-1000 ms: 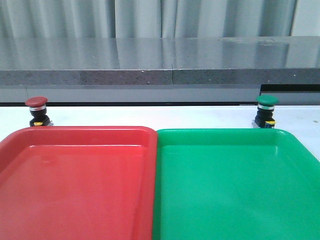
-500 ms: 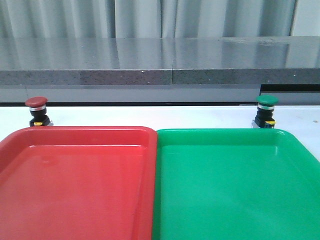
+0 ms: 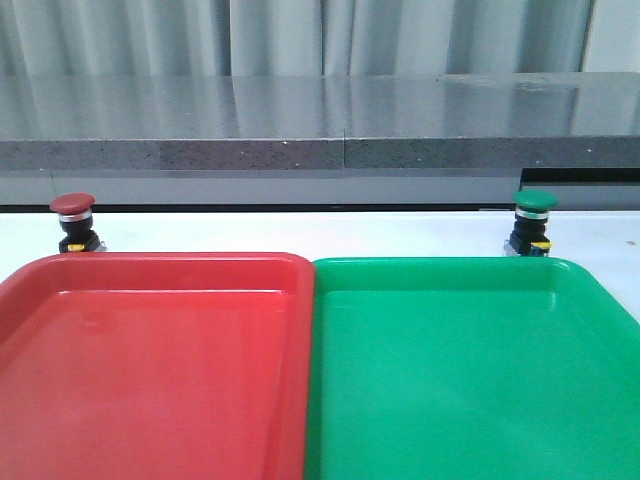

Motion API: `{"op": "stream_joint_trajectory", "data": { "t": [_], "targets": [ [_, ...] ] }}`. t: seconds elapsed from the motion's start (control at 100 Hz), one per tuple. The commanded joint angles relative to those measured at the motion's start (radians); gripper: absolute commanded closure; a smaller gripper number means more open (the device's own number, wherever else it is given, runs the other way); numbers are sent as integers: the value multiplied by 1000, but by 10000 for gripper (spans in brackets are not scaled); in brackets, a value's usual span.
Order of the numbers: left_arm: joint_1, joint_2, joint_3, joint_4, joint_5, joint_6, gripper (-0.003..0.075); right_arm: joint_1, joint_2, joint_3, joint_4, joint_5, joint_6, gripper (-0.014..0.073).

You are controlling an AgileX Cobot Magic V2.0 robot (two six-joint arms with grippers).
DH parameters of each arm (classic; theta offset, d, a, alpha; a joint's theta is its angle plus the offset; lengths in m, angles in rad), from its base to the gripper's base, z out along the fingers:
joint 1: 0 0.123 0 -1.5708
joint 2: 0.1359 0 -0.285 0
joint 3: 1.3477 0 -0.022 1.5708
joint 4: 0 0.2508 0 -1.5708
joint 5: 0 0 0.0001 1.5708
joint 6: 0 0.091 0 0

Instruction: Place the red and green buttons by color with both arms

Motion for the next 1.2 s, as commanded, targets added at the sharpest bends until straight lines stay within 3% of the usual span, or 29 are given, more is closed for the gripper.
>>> {"op": "stream_joint_trajectory", "data": {
  "t": [0.0, 0.18, 0.66, 0.71, 0.78, 0.9, 0.97, 1.04, 1.19],
  "targets": [
    [1, -24, -61, -15, -51, -3, 741, -3, -20, -18, -10, -87, -3, 657],
    [1, 48, -158, -33, 30, -4, 741, -3, -20, -18, -10, -87, -3, 657],
    [1, 357, -422, -74, 67, -8, 729, -3, -20, -18, -10, -87, -3, 657],
    [1, 393, -445, -74, 68, -8, 689, -3, -20, -18, -10, -87, -3, 657],
    [1, 443, -476, -74, 69, -8, 575, -3, -20, -18, -10, -87, -3, 657],
    [1, 521, -517, -74, 53, -8, 260, -3, -20, -18, -10, -87, -3, 657],
    [1, 561, -526, -74, 2, -8, 130, -3, -20, -18, -10, -87, -3, 657],
    [1, 596, -526, -74, -71, -8, 90, -3, -20, -18, -10, -87, -3, 657],
    [1, 676, -526, -93, -186, -14, 108, -3, -20, -18, -10, -87, -3, 657]
  ]
}}
